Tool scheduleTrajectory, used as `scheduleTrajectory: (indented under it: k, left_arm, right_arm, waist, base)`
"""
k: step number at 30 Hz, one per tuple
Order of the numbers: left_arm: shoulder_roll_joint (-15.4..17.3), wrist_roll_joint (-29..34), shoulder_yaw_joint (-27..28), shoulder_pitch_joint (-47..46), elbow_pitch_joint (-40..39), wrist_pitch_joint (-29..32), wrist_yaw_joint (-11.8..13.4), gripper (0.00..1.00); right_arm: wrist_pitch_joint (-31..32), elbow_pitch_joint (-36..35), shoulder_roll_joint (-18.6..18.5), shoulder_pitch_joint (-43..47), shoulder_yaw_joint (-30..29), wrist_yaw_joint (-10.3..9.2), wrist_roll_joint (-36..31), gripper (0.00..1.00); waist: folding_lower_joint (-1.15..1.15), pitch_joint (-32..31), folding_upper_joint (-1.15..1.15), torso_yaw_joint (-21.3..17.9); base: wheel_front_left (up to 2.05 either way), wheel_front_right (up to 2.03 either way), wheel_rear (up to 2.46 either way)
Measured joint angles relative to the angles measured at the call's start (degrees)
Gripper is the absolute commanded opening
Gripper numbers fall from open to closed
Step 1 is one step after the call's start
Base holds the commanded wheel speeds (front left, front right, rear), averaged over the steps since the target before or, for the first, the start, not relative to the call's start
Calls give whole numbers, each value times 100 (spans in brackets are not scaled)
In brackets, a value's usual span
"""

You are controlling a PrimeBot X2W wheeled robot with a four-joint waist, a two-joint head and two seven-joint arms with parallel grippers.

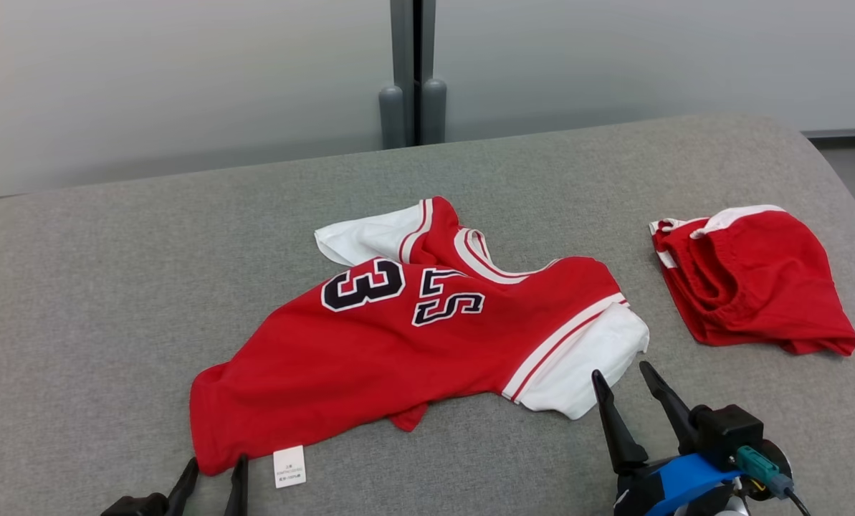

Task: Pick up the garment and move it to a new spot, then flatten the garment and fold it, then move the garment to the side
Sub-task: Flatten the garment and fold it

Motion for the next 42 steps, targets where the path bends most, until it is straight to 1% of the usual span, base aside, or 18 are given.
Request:
scheduleTrajectory:
  k: [4,5,6,7,8,9,12,17,21,24,31,32,33,34,36,38,42]
  left_arm:
    - [59,-154,-67,-50,0,0,0,100]
    - [70,-188,-75,-49,13,0,0,87]
    - [89,-211,-86,-49,19,0,0,43]
    - [110,-229,-100,-49,34,-1,0,43]
    - [124,-258,-104,-49,43,-2,0,24]
    - [136,-291,-90,-51,40,-4,0,0]
    - [180,-335,90,-86,-26,-9,-1,0]
    - [311,-235,504,-179,-220,-1,-1,0]
    - [417,-209,598,-238,-289,0,-1,0]
    - [533,-215,571,-336,-377,0,-1,0]
    - [613,-275,439,-391,-493,-1,-1,0]
    - [623,-282,424,-397,-497,-2,-1,0]
    - [631,-301,412,-405,-495,-2,-1,0]
    - [636,-315,402,-408,-495,-2,-1,0]
    - [643,-316,398,-412,-492,-1,-1,0]
    - [658,-316,431,-426,-495,0,-1,0]
    - [678,-309,633,-454,-727,4,-1,0]
  right_arm:
    - [0,-55,0,4,-143,0,-49,100]
    - [0,-58,0,5,-189,0,-56,100]
    - [0,-58,0,7,-230,0,-70,100]
    - [0,-54,0,8,-276,0,-89,100]
    - [0,-52,-3,8,-308,0,-104,100]
    - [0,-47,-3,7,-343,0,-115,100]
    - [0,1,-1,-13,-464,0,-190,100]
    - [0,315,-4,-171,-766,0,-349,100]
    - [1,488,-4,-406,-939,0,-408,100]
    - [0,579,-4,-559,-864,0,-424,100]
    - [0,823,1,-676,-402,0,-300,100]
    - [-4,884,9,-677,-357,0,-282,78]
    - [-9,921,3,-692,-315,0,-244,47]
    - [-9,946,-7,-712,-282,-1,-214,0]
    - [-10,975,-11,-724,-234,-1,-179,0]
    - [-1,856,-8,-717,-222,0,-145,0]
    - [0,260,3,-720,-250,0,-156,0]
  waist:
    - [1,90,0,-76]
    - [0,101,0,-89]
    - [0,116,0,-104]
    - [0,134,0,-117]
    - [0,159,0,-129]
    - [0,188,0,-138]
    - [0,287,0,-137]
    - [0,461,0,-65]
    - [0,644,0,15]
    - [0,786,1,86]
    - [0,1005,0,229]
    - [0,1016,1,239]
    - [0,1023,0,248]
    - [0,1027,0,258]
    - [0,1018,1,272]
    - [0,986,1,290]
    - [0,852,1,308]
  base:
    - [0,0,0]
    - [0,0,0]
    - [0,0,0]
    - [0,0,0]
    - [0,0,0]
    - [0,0,0]
    - [0,0,0]
    - [0,0,0]
    - [0,0,0]
    - [0,0,0]
    - [0,0,0]
    - [0,0,0]
    - [0,0,0]
    - [0,0,0]
    - [0,0,0]
    - [0,0,0]
    - [0,0,0]
